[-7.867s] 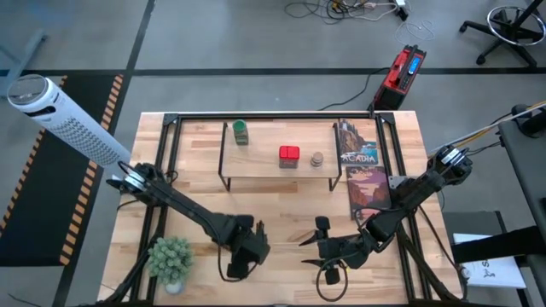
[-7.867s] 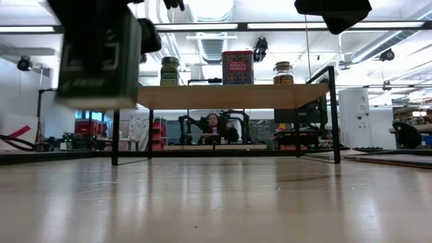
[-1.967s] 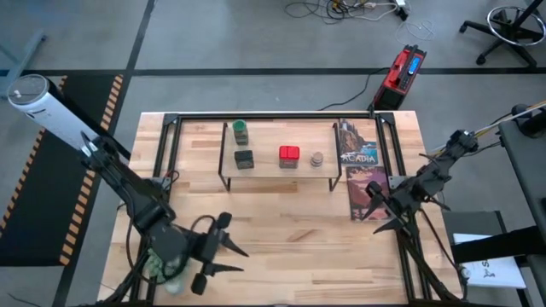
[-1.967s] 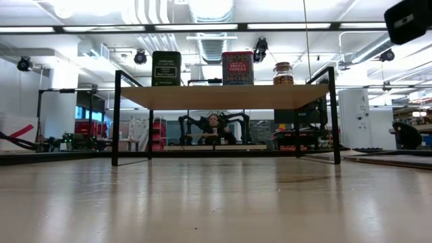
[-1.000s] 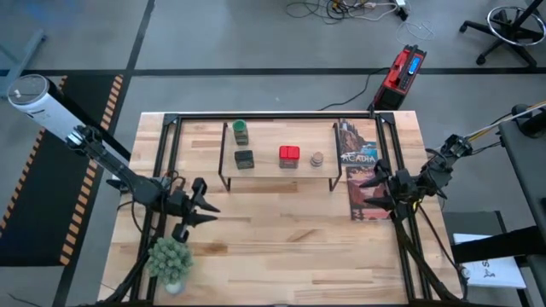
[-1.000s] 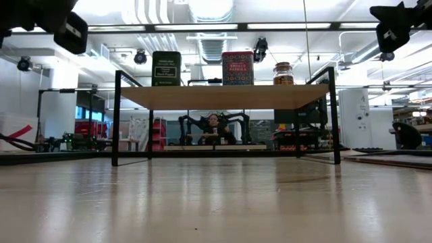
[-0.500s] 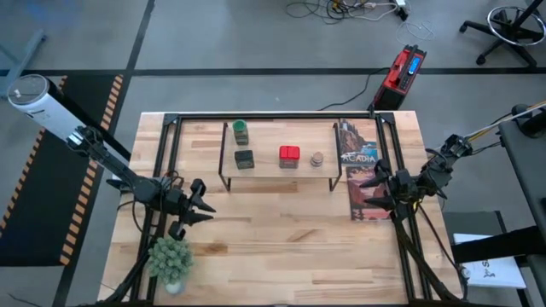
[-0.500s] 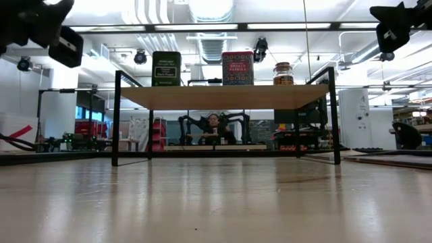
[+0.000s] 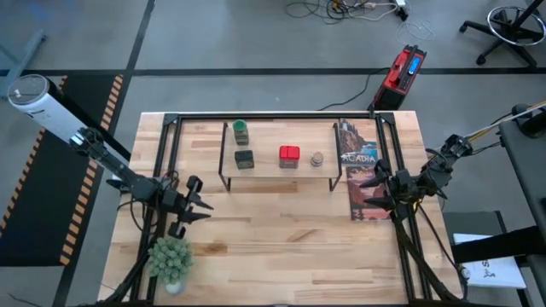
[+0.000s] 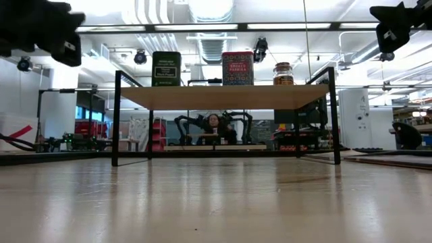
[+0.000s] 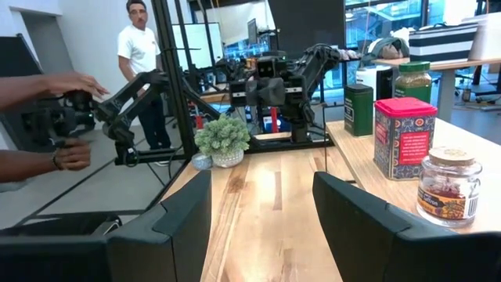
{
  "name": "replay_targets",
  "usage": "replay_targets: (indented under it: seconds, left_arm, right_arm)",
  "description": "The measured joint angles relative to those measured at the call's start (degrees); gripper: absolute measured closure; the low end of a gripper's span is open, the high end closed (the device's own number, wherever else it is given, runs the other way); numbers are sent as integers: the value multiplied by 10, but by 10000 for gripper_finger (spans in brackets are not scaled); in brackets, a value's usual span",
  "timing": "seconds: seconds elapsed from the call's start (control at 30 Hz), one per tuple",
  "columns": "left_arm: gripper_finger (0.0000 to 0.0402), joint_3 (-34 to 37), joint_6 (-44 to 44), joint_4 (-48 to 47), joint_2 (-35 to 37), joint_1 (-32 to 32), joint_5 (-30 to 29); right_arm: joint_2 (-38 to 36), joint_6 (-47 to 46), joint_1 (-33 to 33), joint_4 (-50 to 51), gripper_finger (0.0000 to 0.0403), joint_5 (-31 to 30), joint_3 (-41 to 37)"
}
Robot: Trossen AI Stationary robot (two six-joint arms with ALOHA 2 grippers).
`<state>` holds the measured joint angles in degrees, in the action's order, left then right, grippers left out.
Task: Shelf spices
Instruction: Return to Home Position
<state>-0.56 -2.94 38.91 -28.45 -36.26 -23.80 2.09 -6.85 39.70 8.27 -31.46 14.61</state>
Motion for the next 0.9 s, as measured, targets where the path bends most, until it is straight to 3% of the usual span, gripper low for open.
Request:
replay_targets:
  seconds: [0.27, 0.5, 0.77, 0.9]
  left_arm:
    - [313, 0, 25, -170, 88, 0, -150]
    - [323, 0, 99, -310, 165, 0, -151]
    - [322, 0, 58, -310, 200, 16, -150]
    - [325, 0, 16, -308, 221, 36, -109]
  right_arm:
    - [0, 0, 0, 0, 204, 0, 0]
    - [0, 0, 0, 0, 204, 0, 0]
    - [0, 0, 0, 0, 204, 0, 0]
    - [0, 0, 0, 0, 204, 0, 0]
